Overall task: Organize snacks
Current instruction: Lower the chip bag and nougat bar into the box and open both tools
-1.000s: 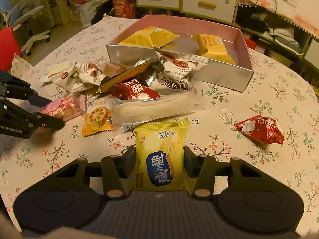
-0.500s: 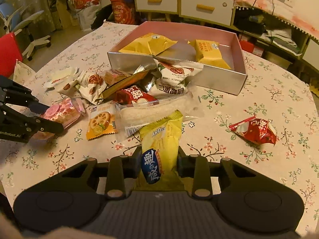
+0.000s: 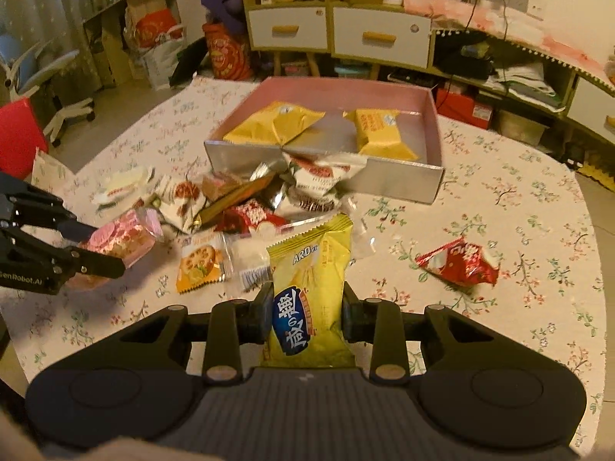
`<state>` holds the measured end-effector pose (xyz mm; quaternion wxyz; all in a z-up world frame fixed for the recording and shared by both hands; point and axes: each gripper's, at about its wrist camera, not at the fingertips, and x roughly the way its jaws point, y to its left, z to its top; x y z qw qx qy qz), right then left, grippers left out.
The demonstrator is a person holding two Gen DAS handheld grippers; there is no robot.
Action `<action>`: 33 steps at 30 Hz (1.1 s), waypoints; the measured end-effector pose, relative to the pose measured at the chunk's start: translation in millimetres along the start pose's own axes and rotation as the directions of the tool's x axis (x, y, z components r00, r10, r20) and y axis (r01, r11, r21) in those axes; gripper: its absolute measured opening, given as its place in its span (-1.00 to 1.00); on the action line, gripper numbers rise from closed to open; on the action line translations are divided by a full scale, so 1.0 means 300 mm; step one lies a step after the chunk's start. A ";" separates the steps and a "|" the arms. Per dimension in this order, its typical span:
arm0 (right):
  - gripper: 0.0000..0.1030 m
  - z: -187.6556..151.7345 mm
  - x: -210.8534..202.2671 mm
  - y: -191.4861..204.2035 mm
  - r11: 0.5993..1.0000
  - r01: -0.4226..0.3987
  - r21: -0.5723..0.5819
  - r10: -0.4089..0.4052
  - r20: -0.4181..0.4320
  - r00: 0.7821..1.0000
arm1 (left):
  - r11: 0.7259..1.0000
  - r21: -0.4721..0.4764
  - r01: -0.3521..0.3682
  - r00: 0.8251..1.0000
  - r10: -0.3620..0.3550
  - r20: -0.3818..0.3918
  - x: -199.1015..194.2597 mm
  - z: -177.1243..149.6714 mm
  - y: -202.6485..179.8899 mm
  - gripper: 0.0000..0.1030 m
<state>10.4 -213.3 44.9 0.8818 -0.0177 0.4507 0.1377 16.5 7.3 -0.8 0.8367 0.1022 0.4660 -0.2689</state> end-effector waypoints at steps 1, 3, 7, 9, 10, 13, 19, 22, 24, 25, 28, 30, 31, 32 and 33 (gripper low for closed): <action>-0.42 0.005 -0.006 -0.002 1.000 0.002 0.005 -0.002 0.007 1.000 | 1.000 -0.004 -0.001 1.000 0.001 0.006 -0.004 0.005 -0.002 -0.43; -0.42 0.021 -0.015 -0.005 1.000 0.004 0.014 -0.004 0.024 1.000 | 1.000 -0.012 -0.004 1.000 0.004 0.018 -0.011 0.016 -0.003 -0.43; -0.42 0.064 -0.024 -0.017 0.999 0.003 0.052 -0.006 0.059 0.998 | 0.999 -0.032 -0.011 0.999 0.012 0.042 -0.020 0.049 -0.005 -0.43; -0.42 0.088 -0.020 -0.021 0.998 0.002 0.067 -0.007 0.071 0.997 | 0.999 -0.044 -0.012 0.998 0.015 0.057 -0.023 0.071 -0.007 -0.43; -0.42 0.100 -0.018 -0.023 0.997 0.002 0.073 -0.008 0.078 0.997 | 0.999 -0.051 -0.012 0.998 0.015 0.064 -0.022 0.083 -0.008 -0.43; -0.42 0.138 -0.010 -0.041 0.995 -0.003 0.096 -0.007 0.102 0.995 | 0.997 -0.074 -0.021 0.996 0.027 0.082 -0.009 0.130 -0.008 -0.43; -0.41 0.219 0.057 -0.114 0.985 -0.008 0.174 -0.012 0.114 0.993 | 0.993 -0.111 -0.040 0.992 0.053 0.113 0.043 0.249 -0.015 -0.43; -0.41 0.262 0.096 -0.154 0.982 0.015 0.186 -0.037 0.116 0.993 | 0.993 -0.109 -0.044 0.990 0.058 0.126 0.073 0.313 -0.023 -0.43; -0.41 0.287 0.112 -0.174 0.981 0.016 0.193 -0.039 0.118 0.992 | 0.993 -0.109 -0.044 0.989 0.059 0.135 0.097 0.360 -0.027 -0.43; -0.41 0.303 0.125 -0.186 0.981 0.022 0.192 -0.046 0.120 0.992 | 0.993 -0.113 -0.045 0.989 0.061 0.137 0.111 0.380 -0.027 -0.43; -0.41 0.330 0.151 -0.206 0.983 0.048 0.179 -0.069 0.116 0.991 | 0.991 -0.125 -0.050 0.989 0.067 0.135 0.161 0.437 -0.025 -0.43; -0.41 0.354 0.175 -0.222 0.983 0.067 0.169 -0.086 0.109 0.990 | 0.990 -0.130 -0.059 0.989 0.076 0.128 0.199 0.468 -0.024 -0.43; -0.41 0.365 0.186 -0.230 0.984 0.075 0.164 -0.093 0.104 0.990 | 0.989 -0.136 -0.064 0.989 0.081 0.124 0.219 0.481 -0.021 -0.43; -0.41 0.377 0.203 -0.240 0.983 0.086 0.159 -0.103 0.099 0.990 | 0.987 -0.143 -0.068 0.989 0.086 0.118 0.242 0.497 -0.016 -0.43; -0.41 0.385 0.211 -0.244 0.984 0.097 0.153 -0.112 0.094 0.989 | 0.986 -0.151 -0.072 0.990 0.090 0.113 0.261 0.508 -0.012 -0.43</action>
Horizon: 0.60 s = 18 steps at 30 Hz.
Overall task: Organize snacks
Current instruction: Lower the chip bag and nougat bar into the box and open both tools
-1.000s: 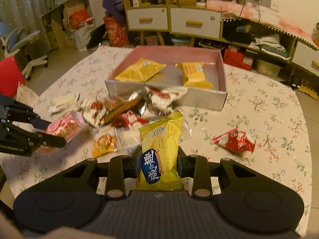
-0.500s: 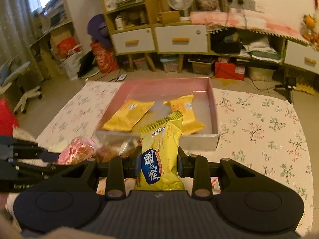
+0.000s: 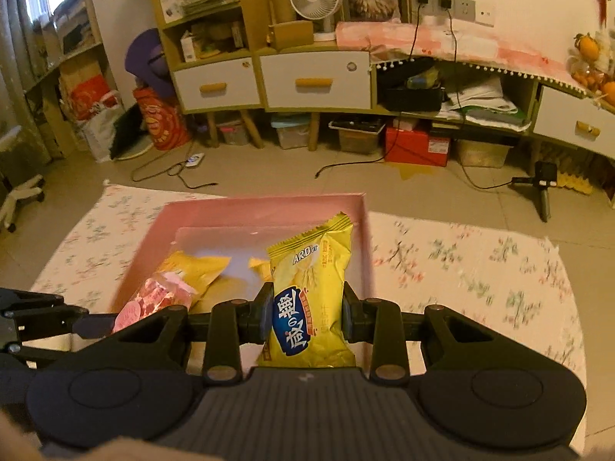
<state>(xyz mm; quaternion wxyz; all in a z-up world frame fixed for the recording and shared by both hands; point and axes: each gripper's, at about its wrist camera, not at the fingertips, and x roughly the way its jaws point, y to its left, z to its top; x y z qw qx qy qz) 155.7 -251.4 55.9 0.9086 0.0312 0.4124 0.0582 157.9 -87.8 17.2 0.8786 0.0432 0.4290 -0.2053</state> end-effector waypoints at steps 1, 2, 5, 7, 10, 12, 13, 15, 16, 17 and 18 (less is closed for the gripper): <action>-0.41 0.007 0.013 -0.001 1.000 0.016 -0.012 -0.016 -0.003 1.000 | 1.000 -0.006 -0.006 1.000 0.006 -0.004 0.020 0.009 0.001 -0.43; -0.41 0.016 0.031 -0.003 0.999 0.031 -0.028 -0.031 -0.010 0.999 | 1.000 -0.010 -0.012 1.000 0.012 -0.007 0.041 0.018 0.003 -0.43; -0.41 0.030 0.070 0.000 0.995 0.071 -0.076 -0.073 -0.022 0.997 | 1.000 -0.016 -0.022 1.000 0.022 -0.011 0.090 0.040 0.005 -0.43; -0.41 0.035 0.096 0.006 0.989 0.096 -0.113 -0.100 -0.029 0.995 | 0.999 -0.021 -0.031 0.999 0.030 -0.016 0.122 0.049 0.008 -0.43; -0.41 0.033 0.132 0.018 0.984 0.100 -0.149 -0.109 -0.050 0.993 | 0.999 -0.027 -0.043 0.999 0.042 -0.026 0.160 0.057 0.013 -0.43; -0.41 0.028 0.148 0.034 0.980 0.096 -0.175 -0.108 -0.060 0.992 | 0.998 -0.029 -0.050 0.998 0.049 -0.025 0.178 0.060 0.014 -0.43; -0.41 0.027 0.155 0.042 0.978 0.095 -0.187 -0.108 -0.062 0.992 | 0.998 -0.030 -0.053 0.998 0.053 -0.023 0.185 0.062 0.014 -0.42; -0.41 0.028 0.167 0.057 0.975 0.090 -0.204 -0.105 -0.063 0.993 | 0.998 -0.028 -0.064 0.998 0.064 -0.019 0.193 0.065 0.012 -0.42; -0.41 0.029 0.169 0.063 0.975 0.084 -0.204 -0.098 -0.061 0.993 | 0.997 -0.025 -0.070 0.997 0.069 -0.014 0.197 0.065 0.012 -0.42; -0.41 0.032 0.171 0.066 0.978 0.073 -0.197 -0.087 -0.063 0.994 | 0.997 -0.024 -0.074 0.997 0.074 -0.010 0.201 0.067 0.012 -0.42; -0.41 0.041 0.175 0.065 0.981 0.057 -0.185 -0.070 -0.068 0.995 | 0.997 -0.023 -0.080 0.997 0.080 -0.005 0.203 0.068 0.011 -0.42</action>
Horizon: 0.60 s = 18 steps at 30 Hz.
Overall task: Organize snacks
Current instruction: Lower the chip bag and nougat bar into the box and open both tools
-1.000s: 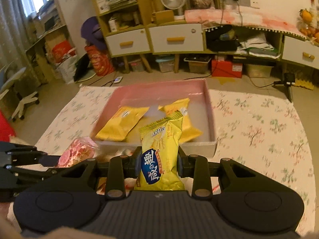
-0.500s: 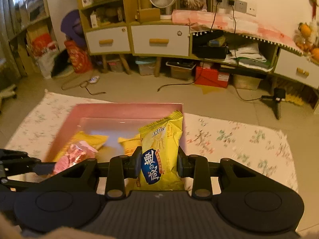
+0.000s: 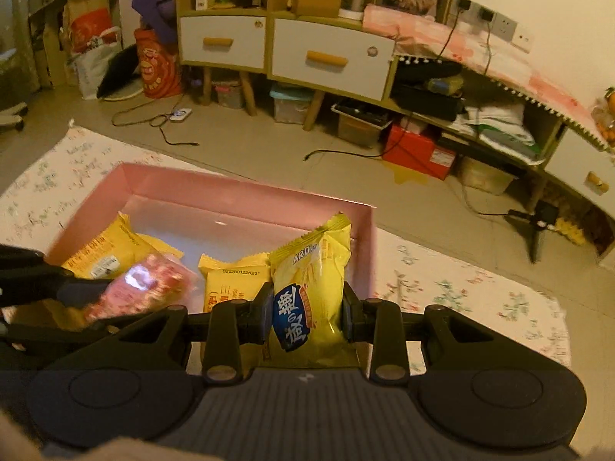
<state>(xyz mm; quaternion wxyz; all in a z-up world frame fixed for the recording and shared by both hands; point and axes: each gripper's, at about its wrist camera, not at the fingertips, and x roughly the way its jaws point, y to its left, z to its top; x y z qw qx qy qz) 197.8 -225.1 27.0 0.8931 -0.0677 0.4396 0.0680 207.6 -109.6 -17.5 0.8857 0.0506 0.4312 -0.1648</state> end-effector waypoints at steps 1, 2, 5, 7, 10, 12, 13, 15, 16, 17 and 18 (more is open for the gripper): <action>-0.41 0.007 0.005 -0.004 1.000 -0.018 0.012 0.018 -0.002 1.000 | 1.000 0.000 -0.009 1.000 0.009 0.005 0.003 0.002 0.001 -0.42; -0.41 0.013 0.007 -0.004 0.999 -0.037 0.022 0.037 -0.004 0.999 | 1.000 0.000 -0.020 1.000 0.020 0.010 0.005 0.004 0.003 -0.42; -0.40 0.030 0.014 -0.001 0.998 -0.053 0.023 0.053 -0.004 0.999 | 1.000 -0.012 -0.024 1.000 0.024 0.015 0.013 0.009 0.018 -0.42; -0.36 0.036 0.024 -0.007 0.998 -0.055 0.038 0.055 -0.006 0.998 | 1.000 -0.021 -0.017 1.000 0.017 0.017 0.015 0.009 0.030 -0.40; -0.24 0.039 0.028 -0.022 0.996 -0.050 0.068 0.050 0.003 0.999 | 0.999 -0.030 -0.013 1.000 0.013 0.025 0.015 0.008 0.041 -0.36; 0.06 0.043 0.030 -0.027 0.997 -0.038 0.074 0.038 0.011 0.999 | 0.999 -0.031 -0.006 1.000 0.007 0.027 0.017 0.008 0.046 -0.23; 0.11 0.043 0.026 -0.027 0.997 -0.031 0.077 0.030 0.017 0.999 | 0.999 -0.032 -0.002 1.000 0.003 0.031 0.015 0.006 0.047 -0.21; 0.15 0.044 0.017 -0.033 0.996 -0.032 0.084 0.030 0.028 0.999 | 0.999 -0.033 0.005 0.999 -0.004 0.033 0.009 0.002 0.049 -0.14; 0.17 0.045 0.009 -0.036 0.995 -0.034 0.092 0.031 0.033 0.999 | 0.999 -0.032 0.006 0.999 -0.004 0.033 0.006 0.000 0.049 -0.10; 0.21 0.045 0.003 -0.037 0.995 -0.034 0.097 0.031 0.037 0.999 | 0.999 -0.032 0.008 0.999 -0.007 0.033 0.002 0.000 0.047 -0.05; 0.23 0.047 -0.004 -0.037 0.994 -0.035 0.099 0.031 0.041 0.999 | 0.999 -0.031 0.009 0.999 -0.008 0.033 -0.004 -0.001 0.043 -0.01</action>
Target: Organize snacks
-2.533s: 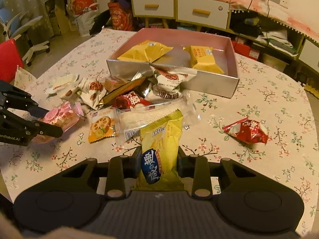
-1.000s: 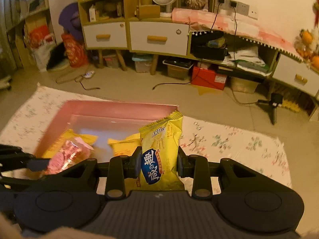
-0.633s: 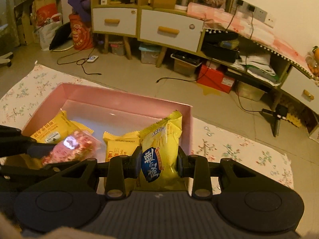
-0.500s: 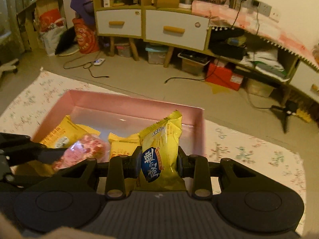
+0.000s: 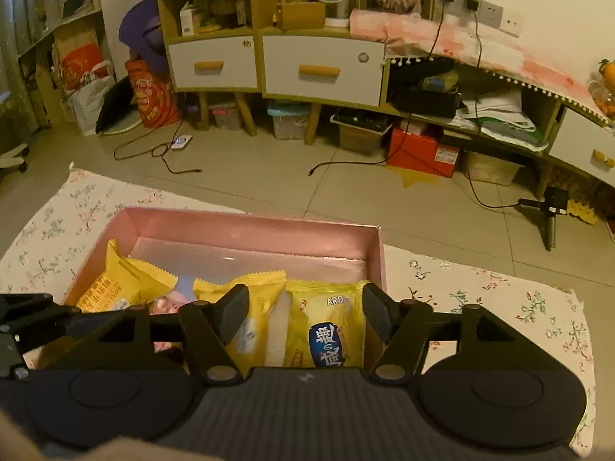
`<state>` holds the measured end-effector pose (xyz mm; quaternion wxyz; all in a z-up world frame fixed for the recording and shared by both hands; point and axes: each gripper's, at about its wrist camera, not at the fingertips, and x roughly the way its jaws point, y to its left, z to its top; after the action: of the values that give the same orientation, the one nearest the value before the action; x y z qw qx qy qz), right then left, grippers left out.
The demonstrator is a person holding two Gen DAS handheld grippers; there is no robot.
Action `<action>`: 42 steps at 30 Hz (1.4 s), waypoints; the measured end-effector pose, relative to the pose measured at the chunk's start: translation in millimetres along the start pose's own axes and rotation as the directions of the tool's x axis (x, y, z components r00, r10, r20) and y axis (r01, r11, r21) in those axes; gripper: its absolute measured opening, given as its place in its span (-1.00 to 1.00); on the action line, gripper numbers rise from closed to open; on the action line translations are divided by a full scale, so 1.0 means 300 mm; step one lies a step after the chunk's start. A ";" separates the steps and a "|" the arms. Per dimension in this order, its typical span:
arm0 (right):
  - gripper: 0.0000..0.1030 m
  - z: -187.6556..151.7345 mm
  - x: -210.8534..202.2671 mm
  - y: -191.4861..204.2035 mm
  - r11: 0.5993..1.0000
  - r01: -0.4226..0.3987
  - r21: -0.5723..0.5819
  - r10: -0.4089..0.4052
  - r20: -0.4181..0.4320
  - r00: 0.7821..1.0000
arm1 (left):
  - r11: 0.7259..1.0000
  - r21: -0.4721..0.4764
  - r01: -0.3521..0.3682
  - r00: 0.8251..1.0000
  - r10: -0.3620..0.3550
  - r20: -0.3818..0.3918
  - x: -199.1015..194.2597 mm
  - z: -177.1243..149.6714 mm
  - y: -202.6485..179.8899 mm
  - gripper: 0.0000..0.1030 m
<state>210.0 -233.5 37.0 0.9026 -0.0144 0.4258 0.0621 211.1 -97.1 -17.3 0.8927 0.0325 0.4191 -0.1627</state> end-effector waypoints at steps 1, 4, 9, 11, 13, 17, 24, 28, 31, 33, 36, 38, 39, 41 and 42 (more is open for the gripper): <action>0.25 0.001 -0.008 0.000 1.000 -0.001 0.000 0.001 0.003 1.000 | 1.000 0.004 0.000 1.000 0.000 0.000 -0.007 -0.001 -0.005 0.01; 0.39 -0.003 -0.038 0.003 1.000 0.003 -0.005 -0.003 0.023 1.000 | 1.000 0.014 -0.005 1.000 0.005 0.005 -0.032 -0.008 -0.015 0.10; 0.51 -0.015 -0.088 0.000 1.000 0.016 -0.010 -0.016 0.031 0.999 | 0.999 0.048 -0.010 1.000 0.010 0.015 -0.088 -0.018 -0.042 0.25; 0.62 -0.022 -0.117 -0.003 1.000 0.021 -0.008 -0.020 0.043 0.999 | 0.998 0.063 -0.008 1.000 0.007 0.018 -0.117 -0.026 -0.053 0.33; 0.67 -0.031 -0.150 -0.003 1.000 0.027 -0.004 -0.027 0.058 0.998 | 0.997 0.073 -0.009 1.000 0.007 0.023 -0.146 -0.035 -0.063 0.40; 0.80 -0.051 -0.223 -0.007 0.999 0.039 0.010 -0.040 0.084 0.996 | 0.997 0.075 0.005 1.000 -0.007 0.027 -0.212 -0.061 -0.073 0.50; 0.94 -0.115 -0.336 0.005 0.999 0.048 0.024 -0.050 0.116 0.992 | 0.997 0.077 0.010 0.999 -0.013 0.039 -0.328 -0.125 -0.089 0.62; 0.95 -0.161 -0.390 0.034 0.998 0.063 0.017 -0.065 0.123 0.990 | 0.996 0.093 0.010 0.999 -0.014 0.040 -0.387 -0.179 -0.101 0.64; 0.95 -0.190 -0.423 0.055 0.998 0.062 0.016 -0.063 0.123 0.990 | 0.994 0.113 0.005 0.999 -0.010 0.042 -0.429 -0.219 -0.107 0.68; 0.98 -0.209 -0.440 0.075 0.998 0.067 0.009 -0.068 0.126 0.990 | 0.992 0.129 0.000 0.999 -0.005 0.038 -0.455 -0.247 -0.113 0.74; 0.99 -0.242 -0.466 0.103 0.997 0.077 -0.005 -0.075 0.141 0.987 | 0.989 0.148 -0.007 0.999 0.002 0.033 -0.490 -0.287 -0.113 0.75; 0.99 -0.263 -0.478 0.121 0.997 0.072 0.000 -0.071 0.153 0.986 | 0.986 0.164 -0.010 1.000 0.006 0.028 -0.509 -0.315 -0.111 0.78; 0.99 -0.274 -0.484 0.128 0.997 0.071 0.001 -0.070 0.156 0.985 | 0.985 0.175 -0.014 1.000 0.010 0.027 -0.518 -0.332 -0.109 0.80; 0.99 -0.298 -0.491 0.149 0.997 0.081 -0.006 -0.079 0.159 0.984 | 0.981 0.195 -0.022 1.000 0.017 0.024 -0.533 -0.365 -0.106 0.83; 0.99 -0.309 -0.495 0.161 0.996 0.089 -0.009 -0.086 0.160 0.983 | 0.979 0.203 -0.024 1.000 0.020 0.022 -0.537 -0.382 -0.102 0.83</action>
<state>39.6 -207.8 93.6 0.9355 -0.0354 0.3505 0.0269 20.8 -61.3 33.1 0.8905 0.1265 0.3909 -0.1953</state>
